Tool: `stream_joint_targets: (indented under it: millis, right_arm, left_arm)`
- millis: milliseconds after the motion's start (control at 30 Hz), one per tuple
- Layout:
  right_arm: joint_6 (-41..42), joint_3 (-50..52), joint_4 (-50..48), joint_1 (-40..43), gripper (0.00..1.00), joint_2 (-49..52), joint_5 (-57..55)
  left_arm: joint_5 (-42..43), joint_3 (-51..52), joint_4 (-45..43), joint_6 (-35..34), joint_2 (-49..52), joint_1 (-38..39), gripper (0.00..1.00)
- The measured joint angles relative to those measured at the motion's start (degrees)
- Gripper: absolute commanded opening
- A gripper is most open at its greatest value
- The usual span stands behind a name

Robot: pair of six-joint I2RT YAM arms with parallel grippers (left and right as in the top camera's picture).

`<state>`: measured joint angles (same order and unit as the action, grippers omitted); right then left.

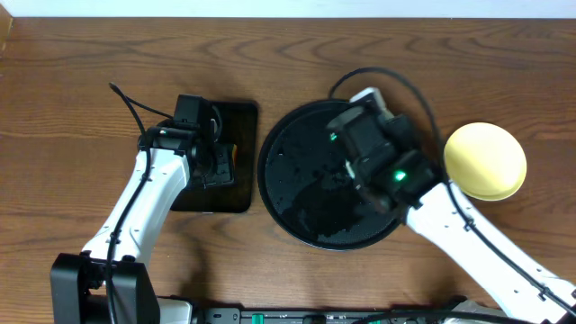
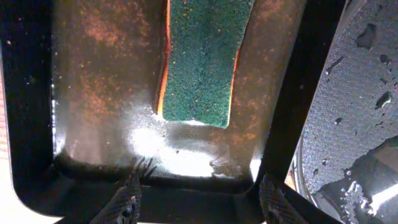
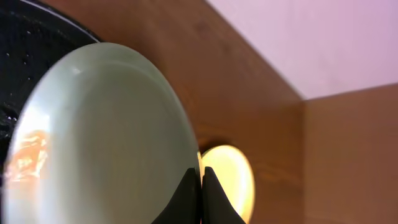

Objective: Clean dirty plates on tray and stack at the side
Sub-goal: 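Lift the pale green plate with the right gripper off the round tray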

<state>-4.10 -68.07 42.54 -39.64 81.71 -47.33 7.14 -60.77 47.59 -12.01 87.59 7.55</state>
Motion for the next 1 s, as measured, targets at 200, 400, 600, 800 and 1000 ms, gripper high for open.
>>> stream_joint_targets:
  millis: [200,400,600,800,1000]
  right_arm:
    - [-0.81,0.00,0.00,-4.09,0.01,0.00,-5.73]
    - [-0.98,0.00,0.00,-4.72,0.01,0.00,-9.25]
    - [-1.01,0.00,0.00,-4.76,0.01,0.00,-10.16]
    - [-1.01,0.00,0.00,-4.76,0.01,0.00,-10.38]
    - [-0.98,0.00,-0.28,-4.76,0.01,0.00,-10.40]
  left_arm:
    - [0.02,0.00,0.00,-0.02,0.00,0.00,0.62]
    - [0.02,0.00,0.00,-0.02,0.00,0.00,0.62]
    - [0.00,0.00,0.00,-0.02,0.00,0.00,0.62]
    - [0.00,0.00,0.00,-0.02,0.00,0.00,0.62]
    - [0.00,0.00,0.00,-0.02,0.00,0.00,0.63]
